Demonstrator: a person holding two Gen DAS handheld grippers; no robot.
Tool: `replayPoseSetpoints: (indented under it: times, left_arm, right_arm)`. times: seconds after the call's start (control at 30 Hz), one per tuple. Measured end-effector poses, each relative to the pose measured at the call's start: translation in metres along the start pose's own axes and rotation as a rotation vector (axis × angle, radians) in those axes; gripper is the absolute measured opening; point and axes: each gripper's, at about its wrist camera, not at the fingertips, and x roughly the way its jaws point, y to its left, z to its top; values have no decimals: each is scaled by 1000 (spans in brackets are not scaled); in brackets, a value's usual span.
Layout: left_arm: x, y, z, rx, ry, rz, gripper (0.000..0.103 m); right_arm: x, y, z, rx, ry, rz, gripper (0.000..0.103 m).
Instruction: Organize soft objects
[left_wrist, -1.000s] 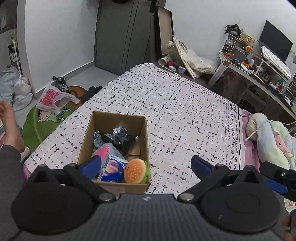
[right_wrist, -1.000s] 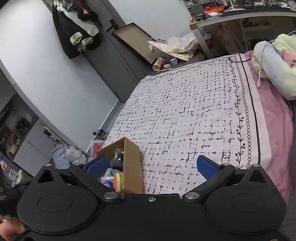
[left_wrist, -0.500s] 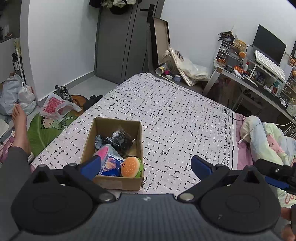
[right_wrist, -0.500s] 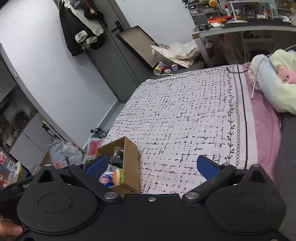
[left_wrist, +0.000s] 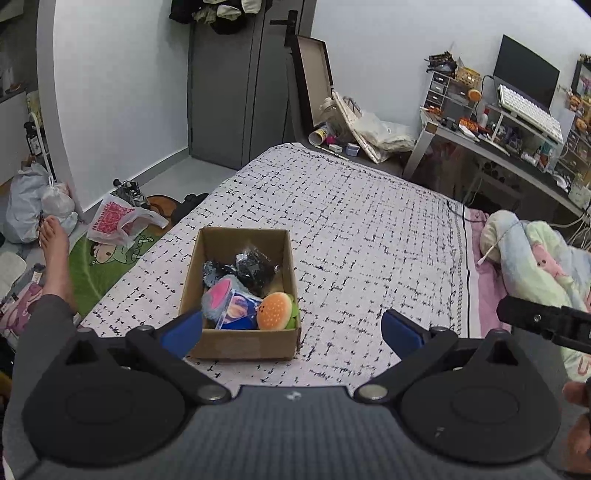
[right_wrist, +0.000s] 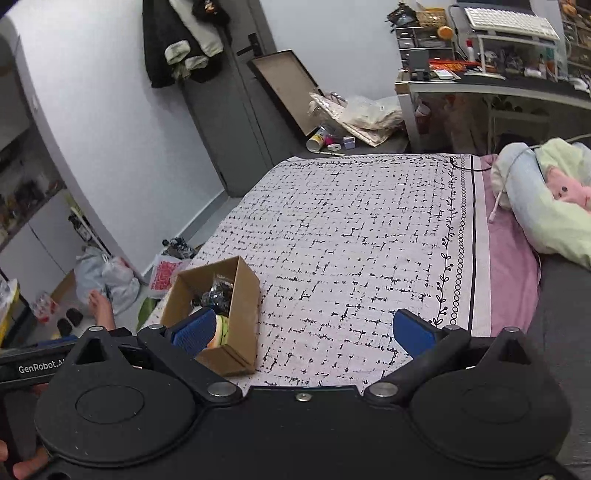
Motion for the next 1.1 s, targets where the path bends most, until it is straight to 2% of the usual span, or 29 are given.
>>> replayPoseSetpoints:
  times: [0.2,0.37,1.1]
  left_arm:
    - [2,5,-7,18,14,26,102]
    - [1,9,-10,23,18,38,102]
    - [7,5,-13,35,38,46,102]
  right_arm:
    - [2,16,-7,-68,8,9,103]
    - [5,17,-8,-59,26,-20,103]
    - [10,6,-12,-20,53,-17,103]
